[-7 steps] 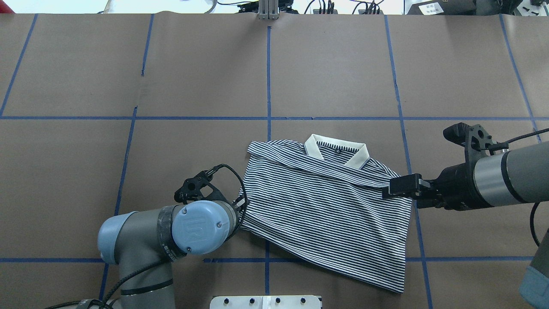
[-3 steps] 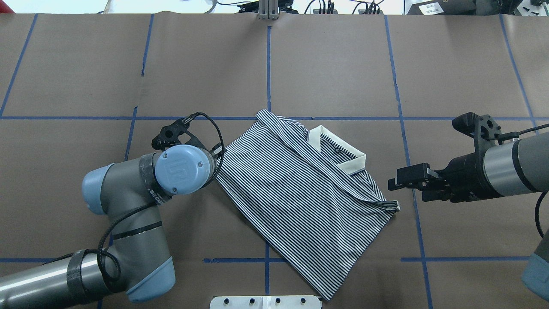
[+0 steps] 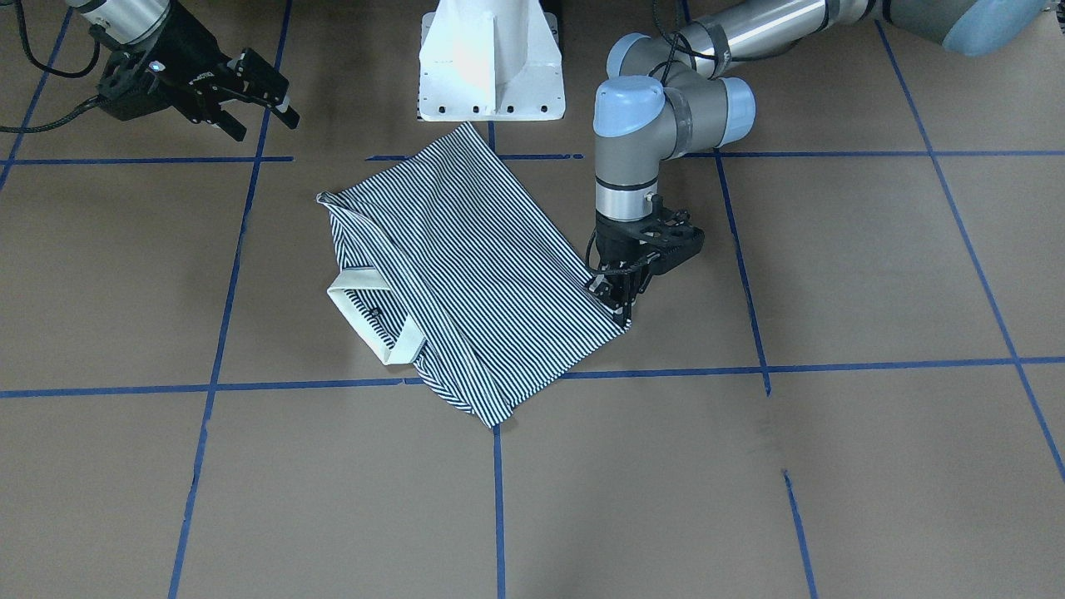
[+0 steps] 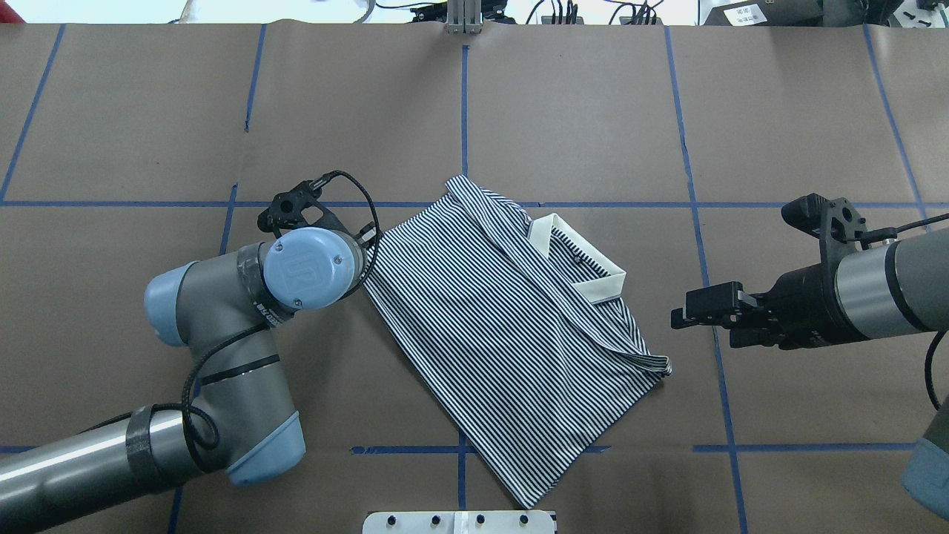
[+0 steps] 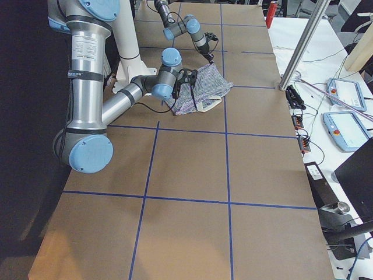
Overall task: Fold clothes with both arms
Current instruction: 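Drag the shirt corner away from the robot with the left gripper, rotating it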
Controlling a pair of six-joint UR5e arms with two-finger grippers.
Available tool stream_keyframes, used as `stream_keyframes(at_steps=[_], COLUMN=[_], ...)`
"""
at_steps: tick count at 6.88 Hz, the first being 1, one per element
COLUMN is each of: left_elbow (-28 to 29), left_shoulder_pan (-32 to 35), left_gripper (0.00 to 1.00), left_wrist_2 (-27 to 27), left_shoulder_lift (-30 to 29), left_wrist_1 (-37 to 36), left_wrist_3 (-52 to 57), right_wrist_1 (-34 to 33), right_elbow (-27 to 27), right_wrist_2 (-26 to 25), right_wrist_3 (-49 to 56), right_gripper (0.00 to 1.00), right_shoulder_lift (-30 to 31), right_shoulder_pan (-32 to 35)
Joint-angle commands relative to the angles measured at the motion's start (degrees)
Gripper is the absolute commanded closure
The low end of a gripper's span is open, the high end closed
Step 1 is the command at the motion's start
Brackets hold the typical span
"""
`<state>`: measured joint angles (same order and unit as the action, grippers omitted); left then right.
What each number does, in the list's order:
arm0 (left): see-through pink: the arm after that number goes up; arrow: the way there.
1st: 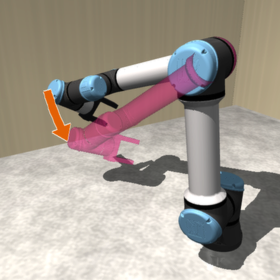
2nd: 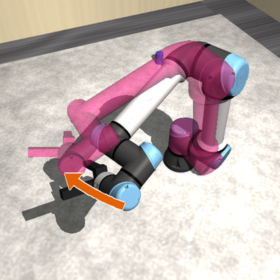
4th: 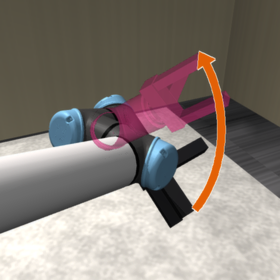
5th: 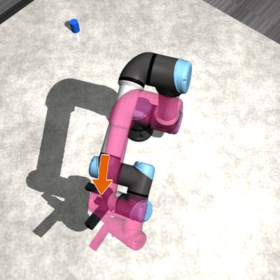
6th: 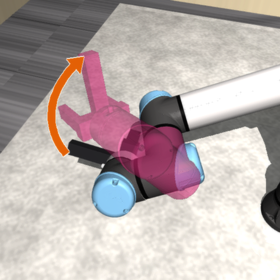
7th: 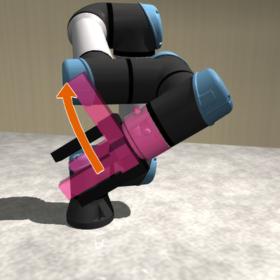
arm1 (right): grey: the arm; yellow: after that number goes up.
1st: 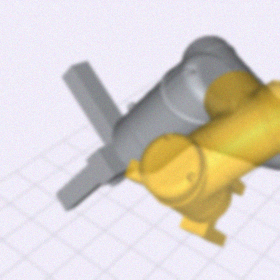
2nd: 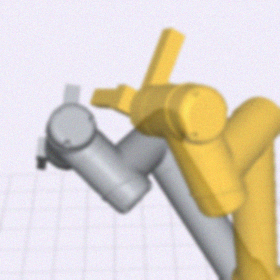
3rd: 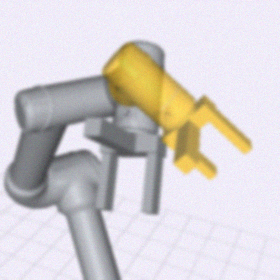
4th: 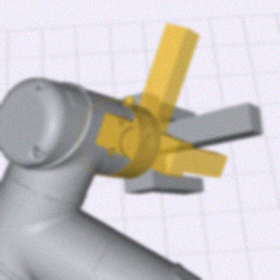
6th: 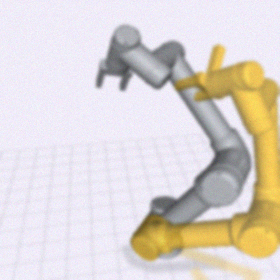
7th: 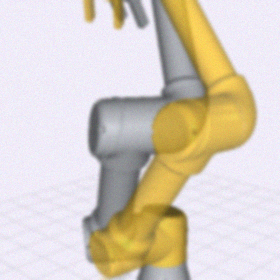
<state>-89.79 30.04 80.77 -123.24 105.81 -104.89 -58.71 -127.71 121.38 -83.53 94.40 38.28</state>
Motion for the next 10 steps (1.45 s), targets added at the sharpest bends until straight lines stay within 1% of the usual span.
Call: stream_keyframes(at_steps=[1, 2, 3, 4, 5, 6, 7, 8, 9, 10], left_elbow=[9.5, 15.2, 21.5, 24.9, 26.8, 29.0, 29.3, 30.5, 30.7, 31.3], left_shoulder_pan=[2.8, 3.4, 4.1, 5.1, 5.5, 5.6, 6.0, 6.3, 7.6, 8.1], left_gripper=[1.00, 1.00, 1.00, 1.00, 1.00, 1.00, 1.00, 0.95, 0.23, 0.00], left_wrist_2=[-1.7, -2.6, -3.2, -3.4, -5.8, -6.2, -6.2, -6.2, -5.5, -5.4], left_shoulder_lift=[-3.7, -6.5, -10.7, -12.6, -12.8, -12.9, -13.2, -13.6, -13.7, -13.8], left_wrist_1=[11.3, 17.5, 21.8, 24.6, 27.1, 27.5, 27.4, 27.4, 27.4, 27.3], left_wrist_3=[4.4, 7.0, 10.5, 14.1, 17.4, 19.8, 20.6, 22.7, 23.8, 28.8], right_wrist_1=[0.0, 0.0, 0.0, 0.0, 0.0, 0.0, 0.0, 0.0, 0.0, 0.0], right_elbow=[-0.2, -0.3, -0.2, -0.2, -0.3, -0.5, -0.4, -0.3, -0.3, -0.3], right_wrist_2=[-0.2, -0.3, -0.3, -0.4, -0.4, -0.4, -0.5, -0.6, -0.7, -0.8], right_wrist_3=[0.0, 0.0, 0.0, 0.0, 0.0, 0.0, 0.0, 0.1, 0.3, 0.4], right_gripper=[0.00, 0.00, 0.00, 0.00, 0.00, 0.00, 0.00, 0.00, 0.00, 0.00], right_shoulder_lift=[0.0, 0.0, 0.0, 0.0, -0.1, -0.1, -0.3, -0.4, -0.5, -0.7], right_shoulder_pan=[0.0, 0.1, 0.0, 0.0, -0.1, -0.1, -0.1, -0.1, -0.2, -0.2])
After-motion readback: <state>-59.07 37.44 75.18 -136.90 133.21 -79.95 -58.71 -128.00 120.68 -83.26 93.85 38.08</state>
